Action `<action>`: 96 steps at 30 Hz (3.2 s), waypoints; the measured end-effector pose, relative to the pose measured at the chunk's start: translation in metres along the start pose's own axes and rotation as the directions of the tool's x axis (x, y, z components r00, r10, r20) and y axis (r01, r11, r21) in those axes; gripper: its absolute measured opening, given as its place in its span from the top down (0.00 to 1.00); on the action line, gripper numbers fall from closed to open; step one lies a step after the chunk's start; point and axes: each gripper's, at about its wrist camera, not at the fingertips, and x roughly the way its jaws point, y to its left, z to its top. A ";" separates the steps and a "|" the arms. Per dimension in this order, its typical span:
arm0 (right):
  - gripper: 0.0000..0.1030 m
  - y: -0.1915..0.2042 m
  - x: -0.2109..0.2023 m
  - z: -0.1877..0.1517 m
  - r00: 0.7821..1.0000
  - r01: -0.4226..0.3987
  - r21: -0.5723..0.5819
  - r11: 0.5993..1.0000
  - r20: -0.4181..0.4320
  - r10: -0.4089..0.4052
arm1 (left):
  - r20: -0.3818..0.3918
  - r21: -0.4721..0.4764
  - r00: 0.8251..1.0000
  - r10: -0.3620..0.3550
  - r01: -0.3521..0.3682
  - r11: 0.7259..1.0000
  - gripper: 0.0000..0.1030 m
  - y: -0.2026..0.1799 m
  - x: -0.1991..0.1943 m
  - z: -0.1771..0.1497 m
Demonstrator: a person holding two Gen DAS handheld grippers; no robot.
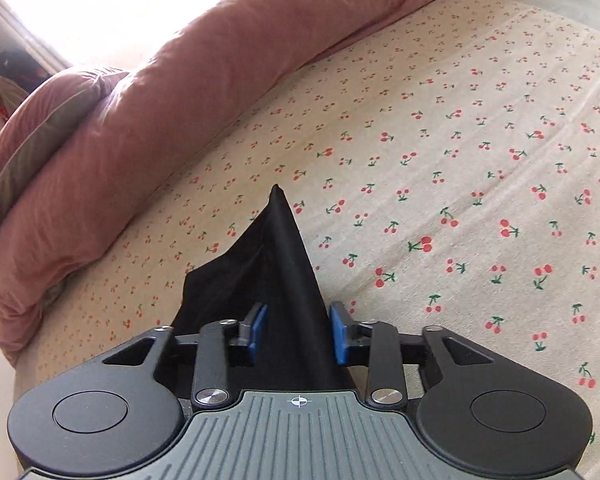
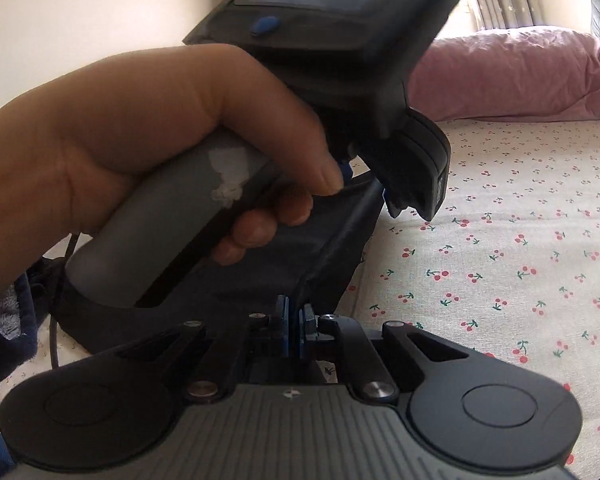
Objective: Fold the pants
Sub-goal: 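Lift the pants corner with the right gripper while the left gripper grasps the other corner, then lower both held corners and fold the black pants over onto themselves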
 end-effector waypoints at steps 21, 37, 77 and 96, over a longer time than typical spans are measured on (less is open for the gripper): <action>1.00 -0.064 -0.029 0.015 1.000 -0.010 0.244 0.970 0.017 0.006 | 0.125 -0.355 0.991 -0.056 0.097 0.930 1.00 0.055 -0.044 0.022; 1.00 -0.212 -0.106 0.004 0.994 0.004 0.493 0.870 0.091 -0.056 | 0.238 -0.373 0.961 -0.142 0.226 0.900 0.99 -0.041 -0.064 0.083; 1.00 0.100 0.006 -0.031 0.996 -0.081 -0.272 0.959 -0.059 0.068 | 0.316 -0.674 0.941 -0.124 0.314 0.669 0.99 0.178 0.003 -0.178; 0.71 0.108 0.021 -0.050 0.990 -0.129 -0.291 0.948 -0.095 0.106 | 0.280 -0.622 0.955 -0.098 0.258 0.739 0.98 0.175 0.007 -0.178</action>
